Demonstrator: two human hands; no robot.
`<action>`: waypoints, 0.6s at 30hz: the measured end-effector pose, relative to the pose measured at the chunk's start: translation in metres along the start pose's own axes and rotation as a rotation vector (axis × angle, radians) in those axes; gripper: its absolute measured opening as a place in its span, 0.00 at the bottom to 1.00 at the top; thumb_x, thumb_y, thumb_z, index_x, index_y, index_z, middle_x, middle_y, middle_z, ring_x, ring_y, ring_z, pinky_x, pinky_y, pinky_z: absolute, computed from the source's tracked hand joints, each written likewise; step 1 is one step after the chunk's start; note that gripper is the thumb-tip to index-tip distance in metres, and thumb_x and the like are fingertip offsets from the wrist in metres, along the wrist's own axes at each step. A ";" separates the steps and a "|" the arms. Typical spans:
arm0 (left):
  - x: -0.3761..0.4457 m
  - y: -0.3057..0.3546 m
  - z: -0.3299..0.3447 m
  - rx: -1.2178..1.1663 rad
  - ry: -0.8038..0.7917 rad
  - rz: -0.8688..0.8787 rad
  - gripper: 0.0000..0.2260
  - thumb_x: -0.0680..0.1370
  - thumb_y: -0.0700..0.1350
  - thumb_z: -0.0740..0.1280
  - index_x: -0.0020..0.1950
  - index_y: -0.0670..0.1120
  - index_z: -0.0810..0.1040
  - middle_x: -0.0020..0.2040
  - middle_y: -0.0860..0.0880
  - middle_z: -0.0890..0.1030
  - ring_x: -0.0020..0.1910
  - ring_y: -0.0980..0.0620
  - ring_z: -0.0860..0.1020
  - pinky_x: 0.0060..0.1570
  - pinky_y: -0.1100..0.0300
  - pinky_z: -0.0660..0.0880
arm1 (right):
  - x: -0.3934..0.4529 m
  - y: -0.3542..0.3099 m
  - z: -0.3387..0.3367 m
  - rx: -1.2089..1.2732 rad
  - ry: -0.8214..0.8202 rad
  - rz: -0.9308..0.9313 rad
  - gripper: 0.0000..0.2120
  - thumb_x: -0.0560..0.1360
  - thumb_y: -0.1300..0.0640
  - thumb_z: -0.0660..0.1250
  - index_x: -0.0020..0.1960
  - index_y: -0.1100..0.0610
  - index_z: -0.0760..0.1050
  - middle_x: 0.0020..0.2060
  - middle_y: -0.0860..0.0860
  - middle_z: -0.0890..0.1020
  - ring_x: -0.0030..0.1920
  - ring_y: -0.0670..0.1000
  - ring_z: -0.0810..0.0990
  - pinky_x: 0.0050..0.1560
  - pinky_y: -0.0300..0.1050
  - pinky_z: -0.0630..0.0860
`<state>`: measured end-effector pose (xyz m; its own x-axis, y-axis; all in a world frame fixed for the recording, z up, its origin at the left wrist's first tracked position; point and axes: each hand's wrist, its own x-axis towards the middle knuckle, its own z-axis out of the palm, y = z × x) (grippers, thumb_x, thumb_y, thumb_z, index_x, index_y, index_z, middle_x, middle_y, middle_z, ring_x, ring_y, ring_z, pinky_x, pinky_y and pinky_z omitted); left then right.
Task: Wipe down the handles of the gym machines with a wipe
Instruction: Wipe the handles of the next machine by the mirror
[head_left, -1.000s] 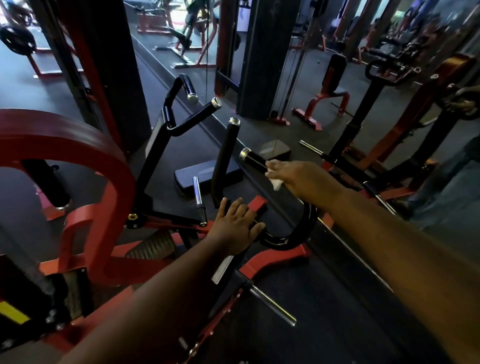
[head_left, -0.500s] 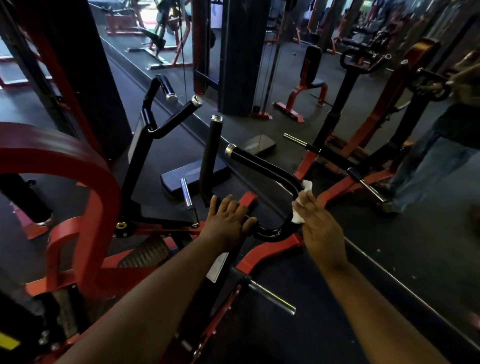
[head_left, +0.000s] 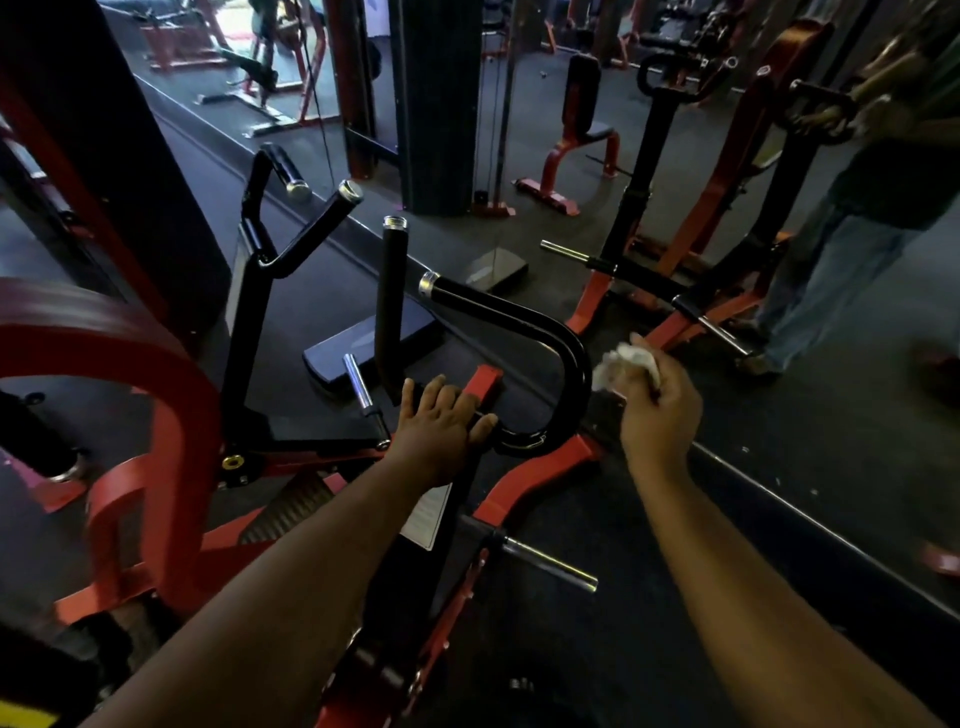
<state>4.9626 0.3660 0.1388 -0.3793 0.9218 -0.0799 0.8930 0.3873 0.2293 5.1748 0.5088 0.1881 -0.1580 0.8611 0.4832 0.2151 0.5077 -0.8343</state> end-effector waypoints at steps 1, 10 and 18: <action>0.000 -0.001 -0.001 0.013 -0.004 0.004 0.25 0.85 0.62 0.46 0.77 0.51 0.63 0.77 0.46 0.62 0.83 0.45 0.46 0.78 0.38 0.33 | 0.009 -0.009 0.008 0.003 -0.036 -0.005 0.15 0.79 0.65 0.66 0.64 0.57 0.81 0.58 0.49 0.84 0.58 0.40 0.81 0.61 0.43 0.79; -0.001 0.001 0.000 0.019 -0.010 -0.006 0.26 0.85 0.63 0.45 0.78 0.51 0.62 0.78 0.46 0.61 0.83 0.46 0.45 0.78 0.38 0.33 | -0.025 -0.004 0.022 0.071 -0.132 -0.081 0.19 0.80 0.71 0.63 0.69 0.62 0.76 0.65 0.51 0.80 0.68 0.43 0.77 0.67 0.37 0.73; 0.000 0.002 0.001 -0.041 0.027 -0.013 0.26 0.85 0.64 0.46 0.76 0.51 0.66 0.78 0.46 0.63 0.83 0.46 0.46 0.78 0.39 0.33 | -0.091 0.033 0.018 0.057 -0.178 0.176 0.15 0.79 0.68 0.67 0.64 0.61 0.80 0.54 0.48 0.84 0.56 0.42 0.83 0.59 0.40 0.79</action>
<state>4.9646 0.3665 0.1382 -0.3978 0.9157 -0.0573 0.8774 0.3980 0.2679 5.1789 0.4469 0.1119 -0.2916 0.9148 0.2794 0.2005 0.3440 -0.9173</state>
